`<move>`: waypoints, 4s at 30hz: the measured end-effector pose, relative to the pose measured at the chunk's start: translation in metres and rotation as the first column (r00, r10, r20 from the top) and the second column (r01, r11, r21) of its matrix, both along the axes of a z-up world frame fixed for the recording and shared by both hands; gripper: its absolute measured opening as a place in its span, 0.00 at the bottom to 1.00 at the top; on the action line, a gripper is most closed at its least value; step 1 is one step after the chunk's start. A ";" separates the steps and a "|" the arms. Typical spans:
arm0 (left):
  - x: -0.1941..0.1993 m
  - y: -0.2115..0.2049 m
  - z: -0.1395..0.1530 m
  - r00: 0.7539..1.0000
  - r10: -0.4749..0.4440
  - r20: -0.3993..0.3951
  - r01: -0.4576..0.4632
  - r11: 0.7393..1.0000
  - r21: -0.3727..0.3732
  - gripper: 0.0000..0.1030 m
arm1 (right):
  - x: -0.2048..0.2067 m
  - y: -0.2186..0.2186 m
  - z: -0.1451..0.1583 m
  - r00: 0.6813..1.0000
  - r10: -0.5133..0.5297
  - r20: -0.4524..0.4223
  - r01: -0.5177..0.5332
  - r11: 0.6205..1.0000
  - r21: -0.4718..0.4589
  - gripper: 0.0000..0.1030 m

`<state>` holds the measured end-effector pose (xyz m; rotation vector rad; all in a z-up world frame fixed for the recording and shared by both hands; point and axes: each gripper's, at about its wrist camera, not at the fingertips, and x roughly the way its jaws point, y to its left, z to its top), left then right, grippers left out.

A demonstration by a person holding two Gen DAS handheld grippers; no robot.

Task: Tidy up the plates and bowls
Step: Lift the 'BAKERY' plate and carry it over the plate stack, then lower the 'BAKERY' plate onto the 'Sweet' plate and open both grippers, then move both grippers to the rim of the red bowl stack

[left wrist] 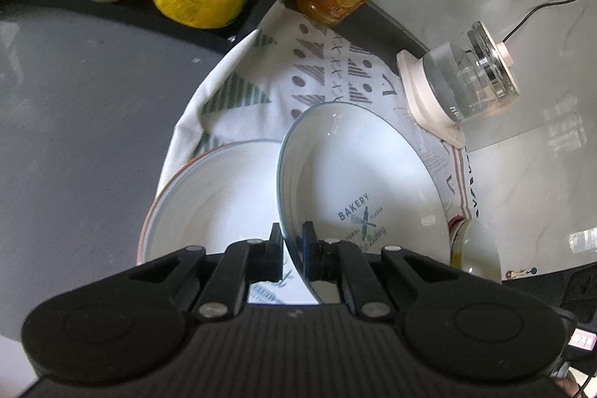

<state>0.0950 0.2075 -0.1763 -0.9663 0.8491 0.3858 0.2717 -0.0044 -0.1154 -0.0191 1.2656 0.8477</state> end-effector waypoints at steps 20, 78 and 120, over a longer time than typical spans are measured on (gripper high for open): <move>-0.036 -0.004 -0.027 0.997 0.012 -0.077 -0.012 1.000 0.000 0.07 | -0.040 0.007 -0.027 0.997 0.080 -0.019 -0.081 0.995 -0.058 0.11; 0.035 -0.044 0.060 0.973 -0.229 -0.030 0.231 0.957 0.174 0.76 | -0.012 -0.065 0.053 0.988 -0.127 0.094 0.119 0.990 0.081 0.94; 0.180 -0.135 0.004 0.916 -0.393 -0.078 0.396 0.918 0.025 0.54 | 0.070 -0.174 -0.013 0.897 -0.441 -0.021 0.440 0.898 -0.029 0.82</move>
